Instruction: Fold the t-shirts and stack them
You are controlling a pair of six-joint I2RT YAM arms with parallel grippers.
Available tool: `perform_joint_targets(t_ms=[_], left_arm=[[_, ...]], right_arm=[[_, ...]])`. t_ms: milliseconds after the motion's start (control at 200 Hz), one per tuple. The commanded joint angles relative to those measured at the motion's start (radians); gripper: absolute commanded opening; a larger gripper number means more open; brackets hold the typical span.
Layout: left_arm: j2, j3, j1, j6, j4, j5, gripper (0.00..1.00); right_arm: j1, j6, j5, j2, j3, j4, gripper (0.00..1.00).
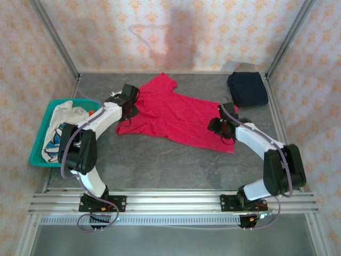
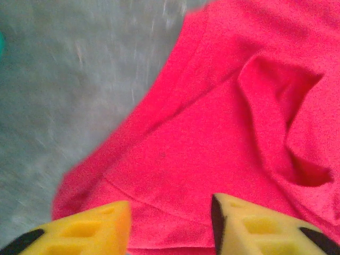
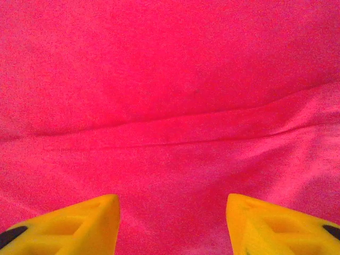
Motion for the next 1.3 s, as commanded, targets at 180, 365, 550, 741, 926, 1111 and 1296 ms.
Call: perform_joint_targets(t_ms=[180,365,550,741,926,1111,1296], left_arm=[[0.021,-0.105,0.011,-0.065,0.082,0.005,0.31],[0.094,-0.106,0.038,-0.074,0.101,0.016,0.29],[0.11,-0.08,0.063,-0.038,0.108,-0.022,0.28],[0.152,0.012,0.1,0.036,0.085,-0.048,0.27],[0.075,0.036,0.098,0.107,0.063,-0.083,0.31],[0.034,0.035,0.103,0.165,-0.095,-0.13,0.4],[-0.02,-0.062,0.109,0.229,-0.125,-0.026,0.43]], right_arm=[[0.012,0.05,-0.028,0.1,0.018,0.065,0.47],[-0.021,0.05,-0.037,0.146,0.0,0.065,0.44],[-0.053,0.028,-0.038,0.169,-0.017,0.059,0.43],[-0.076,0.012,-0.04,0.182,-0.025,0.042,0.42],[-0.083,-0.006,-0.042,0.177,-0.032,0.029,0.42],[-0.088,-0.01,-0.046,0.173,-0.031,0.026,0.42],[-0.09,-0.018,-0.049,0.171,-0.02,0.015,0.42]])
